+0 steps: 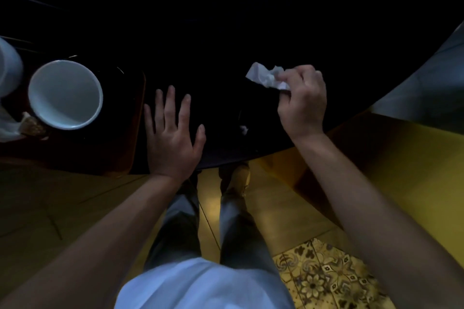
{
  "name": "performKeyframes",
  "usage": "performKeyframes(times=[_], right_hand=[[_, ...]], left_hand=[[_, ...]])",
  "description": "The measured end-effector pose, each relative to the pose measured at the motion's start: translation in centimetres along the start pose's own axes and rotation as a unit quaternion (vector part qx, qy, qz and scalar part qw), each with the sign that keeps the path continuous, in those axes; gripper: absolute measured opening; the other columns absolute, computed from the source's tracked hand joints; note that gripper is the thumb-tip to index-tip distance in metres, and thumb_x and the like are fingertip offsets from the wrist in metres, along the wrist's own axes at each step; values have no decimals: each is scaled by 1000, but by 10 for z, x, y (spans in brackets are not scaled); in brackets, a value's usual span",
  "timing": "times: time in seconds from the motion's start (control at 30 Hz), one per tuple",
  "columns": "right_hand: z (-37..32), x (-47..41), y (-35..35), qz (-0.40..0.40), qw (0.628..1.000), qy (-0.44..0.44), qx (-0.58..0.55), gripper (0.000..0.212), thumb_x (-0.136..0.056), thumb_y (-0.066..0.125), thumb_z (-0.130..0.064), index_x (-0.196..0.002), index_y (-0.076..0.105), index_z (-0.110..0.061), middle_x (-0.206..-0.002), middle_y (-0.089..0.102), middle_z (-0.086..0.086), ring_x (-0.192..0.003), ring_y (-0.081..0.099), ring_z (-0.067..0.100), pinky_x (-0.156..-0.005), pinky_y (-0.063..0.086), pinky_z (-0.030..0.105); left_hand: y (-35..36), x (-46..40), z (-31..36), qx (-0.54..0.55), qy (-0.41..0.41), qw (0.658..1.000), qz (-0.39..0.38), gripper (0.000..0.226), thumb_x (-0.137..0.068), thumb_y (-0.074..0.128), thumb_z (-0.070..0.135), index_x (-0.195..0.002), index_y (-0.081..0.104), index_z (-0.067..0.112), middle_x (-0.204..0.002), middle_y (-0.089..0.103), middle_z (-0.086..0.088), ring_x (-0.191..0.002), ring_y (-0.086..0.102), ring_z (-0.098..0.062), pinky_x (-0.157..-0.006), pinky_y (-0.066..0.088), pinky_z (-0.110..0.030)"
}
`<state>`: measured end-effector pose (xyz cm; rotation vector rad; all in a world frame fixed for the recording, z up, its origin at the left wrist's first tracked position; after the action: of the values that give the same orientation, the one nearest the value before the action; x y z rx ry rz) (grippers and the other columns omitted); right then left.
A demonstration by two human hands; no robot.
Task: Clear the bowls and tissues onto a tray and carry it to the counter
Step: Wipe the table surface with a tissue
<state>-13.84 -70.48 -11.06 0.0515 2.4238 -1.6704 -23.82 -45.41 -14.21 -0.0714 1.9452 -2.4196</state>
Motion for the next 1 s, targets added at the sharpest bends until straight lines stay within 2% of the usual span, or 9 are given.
performKeyframes(times=[0.13, 0.23, 0.37, 0.43, 0.5, 0.6, 0.7, 0.8, 1.0], right_hand=[[-6, 5, 0, -15, 999, 38, -29, 22, -91, 54, -10, -107, 69, -10, -106, 60, 15, -94, 59, 31, -77, 52, 44], [-30, 59, -9, -81, 994, 42, -55, 26, -85, 60, -2, -108, 69, -9, -107, 59, 13, -92, 59, 29, -74, 54, 42], [-41, 93, -22, -158, 980, 52, -113, 28, -88, 65, -1, -113, 69, -14, -110, 59, 6, -89, 62, 17, -71, 55, 21], [-40, 80, -28, -143, 975, 88, -144, 28, -87, 69, 0, -112, 71, -14, -109, 61, 5, -91, 62, 14, -75, 46, 7], [-44, 56, -31, -107, 975, 100, -167, 30, -86, 70, -2, -114, 71, -12, -110, 63, 7, -94, 61, 12, -80, 41, 3], [-45, 11, -17, -60, 983, 94, -145, 32, -90, 68, -13, -122, 68, -17, -109, 63, 7, -91, 62, 16, -77, 50, 20], [-48, -11, 3, -85, 989, 67, -100, 32, -91, 65, -19, -123, 68, -19, -110, 61, 9, -90, 65, 23, -74, 56, 31], [-50, 24, 4, -123, 988, 42, -83, 32, -91, 65, -22, -122, 67, -19, -109, 59, 7, -84, 65, 21, -66, 55, 28], [-43, 98, -20, -196, 969, 111, -105, 27, -92, 70, -24, -118, 67, -17, -105, 63, 2, -77, 66, 16, -59, 48, 17]], left_hand=[[-1, -2, 2, 2, 3, 1000, 13, 64, -101, 46, 44, -156, 36, 12, -167, 21, -17, -157, 13, -36, -124, 14, -58], [0, -2, 1, 4, 6, 1000, 19, 64, -101, 47, 44, -155, 37, 12, -167, 23, -18, -156, 15, -37, -124, 15, -59], [0, -2, 0, 8, 4, 999, 34, 63, -101, 49, 43, -154, 40, 10, -165, 26, -19, -155, 17, -38, -123, 18, -60], [0, -2, 1, 15, 7, 999, 34, 63, -100, 48, 43, -154, 41, 10, -165, 26, -19, -155, 17, -38, -123, 18, -60], [-1, -2, 0, 14, 6, 999, 31, 63, -101, 48, 43, -154, 40, 10, -165, 26, -19, -155, 17, -38, -123, 18, -59], [-1, -2, 0, 13, 4, 1000, 27, 63, -101, 47, 44, -154, 40, 11, -166, 26, -19, -155, 17, -38, -124, 17, -59], [-1, -2, 0, 12, 2, 1000, 27, 63, -101, 47, 44, -154, 40, 11, -166, 26, -19, -155, 18, -38, -124, 17, -58], [0, -2, 0, 12, 6, 999, 31, 63, -101, 47, 44, -154, 40, 11, -166, 26, -19, -155, 18, -38, -123, 17, -58], [0, -3, -1, 7, 6, 999, 34, 63, -101, 45, 45, -155, 40, 11, -165, 26, -19, -155, 17, -38, -123, 17, -58]])
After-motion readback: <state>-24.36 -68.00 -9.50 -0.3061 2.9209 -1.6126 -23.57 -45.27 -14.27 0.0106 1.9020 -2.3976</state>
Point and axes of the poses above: each hand's wrist, its own x-axis away from the middle knuckle, its own y-axis out of the palm, z = x × y, the point moved 3 cm from there along -x, towards the middle knuckle
